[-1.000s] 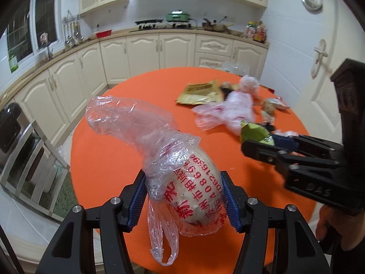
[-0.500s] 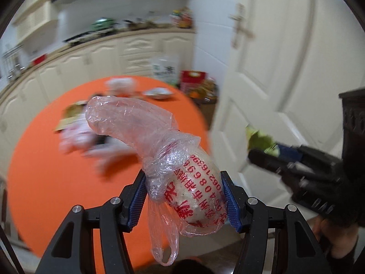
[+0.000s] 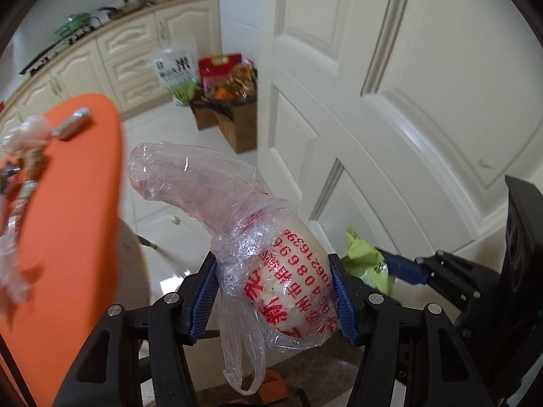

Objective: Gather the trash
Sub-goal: 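Carry the bun and snack bag to the blue bin and release both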

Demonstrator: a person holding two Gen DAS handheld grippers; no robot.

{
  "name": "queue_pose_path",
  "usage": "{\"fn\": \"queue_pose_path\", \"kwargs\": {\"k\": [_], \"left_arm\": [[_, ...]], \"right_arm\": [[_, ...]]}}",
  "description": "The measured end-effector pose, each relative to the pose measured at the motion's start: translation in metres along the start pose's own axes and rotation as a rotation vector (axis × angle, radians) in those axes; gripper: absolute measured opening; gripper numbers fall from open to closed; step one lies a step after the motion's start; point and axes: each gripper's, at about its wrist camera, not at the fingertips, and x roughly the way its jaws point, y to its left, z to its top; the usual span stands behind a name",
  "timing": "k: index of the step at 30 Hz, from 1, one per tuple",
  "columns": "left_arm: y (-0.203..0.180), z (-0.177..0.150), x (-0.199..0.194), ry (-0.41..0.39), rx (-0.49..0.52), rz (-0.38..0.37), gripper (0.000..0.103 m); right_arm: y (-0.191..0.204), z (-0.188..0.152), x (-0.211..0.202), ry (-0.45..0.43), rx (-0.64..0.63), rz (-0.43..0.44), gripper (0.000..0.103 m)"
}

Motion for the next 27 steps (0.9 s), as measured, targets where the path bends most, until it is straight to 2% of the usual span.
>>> {"fn": "queue_pose_path", "kwargs": {"k": [5,10,19,20,23,27], "left_arm": [[-0.006,0.029,0.053,0.061,0.017,-0.008,0.061],[-0.006,0.051,0.084,0.092,0.021,0.007,0.066],[0.002,0.050,0.072,0.049,-0.025,0.091,0.066],[0.002,0.049,0.068,0.037,-0.030,0.103,0.066],[0.000,0.045,0.051,0.002,-0.048,0.116,0.066],[-0.001,0.037,0.025,-0.059,-0.059,0.117,0.066]], "right_arm": [[-0.029,-0.012,0.026,0.058,0.038,-0.019,0.035],[-0.040,-0.018,0.044,0.090,0.056,-0.021,0.035],[-0.042,-0.013,0.056,0.077,0.071,-0.018,0.036],[-0.042,-0.013,0.058,0.070,0.069,-0.020,0.038],[-0.038,-0.010,0.055,0.057,0.061,-0.034,0.069],[-0.031,-0.004,0.041,0.036,0.058,-0.016,0.075]]}}
